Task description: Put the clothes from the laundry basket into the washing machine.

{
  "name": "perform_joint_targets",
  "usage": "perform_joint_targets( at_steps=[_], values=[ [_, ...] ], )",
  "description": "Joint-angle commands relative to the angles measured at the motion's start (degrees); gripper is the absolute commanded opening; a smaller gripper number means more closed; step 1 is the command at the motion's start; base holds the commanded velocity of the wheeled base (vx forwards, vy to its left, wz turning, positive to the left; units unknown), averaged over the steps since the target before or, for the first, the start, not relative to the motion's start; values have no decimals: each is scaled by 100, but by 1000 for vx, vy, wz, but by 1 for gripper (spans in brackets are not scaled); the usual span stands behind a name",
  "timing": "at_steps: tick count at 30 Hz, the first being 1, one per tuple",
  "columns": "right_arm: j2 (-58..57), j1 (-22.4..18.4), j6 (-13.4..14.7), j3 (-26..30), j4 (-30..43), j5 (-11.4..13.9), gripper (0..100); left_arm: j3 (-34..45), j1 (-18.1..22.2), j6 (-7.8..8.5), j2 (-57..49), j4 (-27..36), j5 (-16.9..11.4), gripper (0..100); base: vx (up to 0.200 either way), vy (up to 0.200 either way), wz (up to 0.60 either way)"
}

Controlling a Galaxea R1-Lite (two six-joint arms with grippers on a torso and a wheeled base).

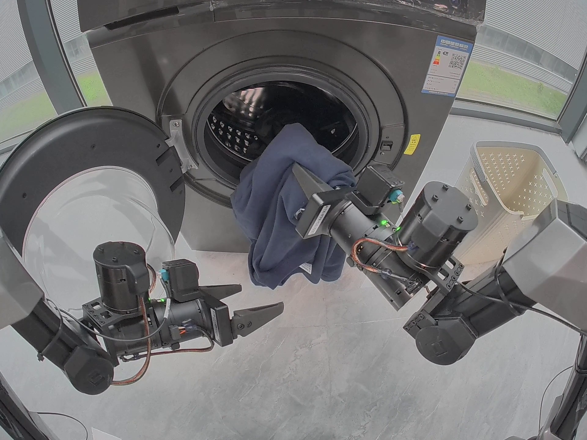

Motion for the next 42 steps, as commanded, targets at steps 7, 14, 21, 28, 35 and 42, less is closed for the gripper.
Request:
perform_joint_targets(
  at_steps=[7,14,21,28,35,42],
  values=[
    [-14,41,1,23,-13,-10,0,-25,60,-201,1034,-962,128,100,0,0,0],
    [-5,41,1,23,-13,-10,0,-140,78,-429,1043,-1085,119,100,0,0,0],
    [3,41,1,23,-22,-10,0,-236,166,-438,1096,-1112,119,100,0,0,0],
    [-5,41,10,32,-22,-10,0,-236,201,-447,1193,-1358,119,100,0,0,0],
    [12,50,10,32,-22,-10,0,-289,201,-456,1193,-1366,119,100,0,0,0],
    [21,50,10,32,-22,-10,0,-412,201,-605,1298,-1410,128,100,0,0,0]
  ],
)
